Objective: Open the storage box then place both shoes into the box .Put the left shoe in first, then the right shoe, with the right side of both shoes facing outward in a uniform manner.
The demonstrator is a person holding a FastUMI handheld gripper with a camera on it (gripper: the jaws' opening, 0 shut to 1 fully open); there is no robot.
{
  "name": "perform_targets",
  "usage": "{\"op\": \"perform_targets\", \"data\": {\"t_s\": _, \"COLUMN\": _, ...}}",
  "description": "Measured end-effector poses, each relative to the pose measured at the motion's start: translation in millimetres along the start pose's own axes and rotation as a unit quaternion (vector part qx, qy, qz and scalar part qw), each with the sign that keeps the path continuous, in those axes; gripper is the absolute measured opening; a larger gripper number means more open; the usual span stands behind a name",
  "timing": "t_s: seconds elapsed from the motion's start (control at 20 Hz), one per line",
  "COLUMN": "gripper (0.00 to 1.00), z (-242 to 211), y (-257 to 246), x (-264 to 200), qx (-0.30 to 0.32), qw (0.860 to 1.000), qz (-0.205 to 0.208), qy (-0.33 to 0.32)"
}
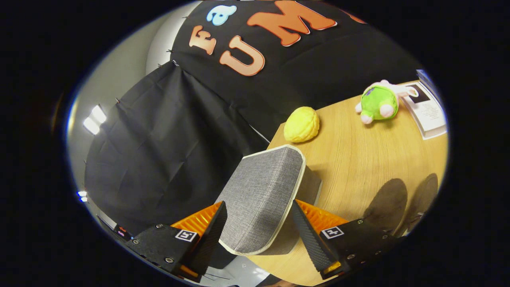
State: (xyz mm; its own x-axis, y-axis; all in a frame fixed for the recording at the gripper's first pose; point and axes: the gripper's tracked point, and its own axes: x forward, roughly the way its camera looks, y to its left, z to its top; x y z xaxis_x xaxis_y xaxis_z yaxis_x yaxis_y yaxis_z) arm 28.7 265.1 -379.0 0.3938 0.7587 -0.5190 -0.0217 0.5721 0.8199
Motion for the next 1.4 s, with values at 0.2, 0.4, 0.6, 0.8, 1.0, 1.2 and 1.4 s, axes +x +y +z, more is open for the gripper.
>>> {"op": "perform_targets", "data": {"t_s": 0.2, "gripper": 0.96, "z": -7, "y": -15, "x": 24, "qx": 0.019, "qw": 1.0, "qz": -0.006, "qy": 0.015}}
{"op": "perform_targets", "data": {"t_s": 0.4, "gripper": 0.97, "z": -12, "y": -30, "x": 47, "qx": 0.029, "qw": 0.999, "qz": -0.009, "qy": 0.019}}
{"op": "perform_targets", "data": {"t_s": 0.6, "gripper": 0.97, "z": -11, "y": -34, "x": 61, "qx": 0.064, "qw": 0.998, "qz": 0.023, "qy": 0.019}}
{"op": "perform_targets", "data": {"t_s": 0.8, "gripper": 0.96, "z": -17, "y": -32, "x": 68, "qx": 0.126, "qw": 0.99, "qz": 0.052, "qy": 0.038}}
{"op": "perform_targets", "data": {"t_s": 1.0, "gripper": 0.8, "z": -12, "y": -29, "x": 65, "qx": 0.102, "qw": 0.994, "qz": 0.028, "qy": 0.022}}
{"op": "perform_targets", "data": {"t_s": 1.2, "gripper": 0.69, "z": -7, "y": -32, "x": 51, "qx": 0.077, "qw": 0.997, "qz": -0.006, "qy": 0.032}}
{"op": "perform_targets", "data": {"t_s": 1.4, "gripper": 0.38, "z": 7, "y": -29, "x": 36, "qx": 0.073, "qw": 0.997, "qz": -0.006, "qy": 0.014}}
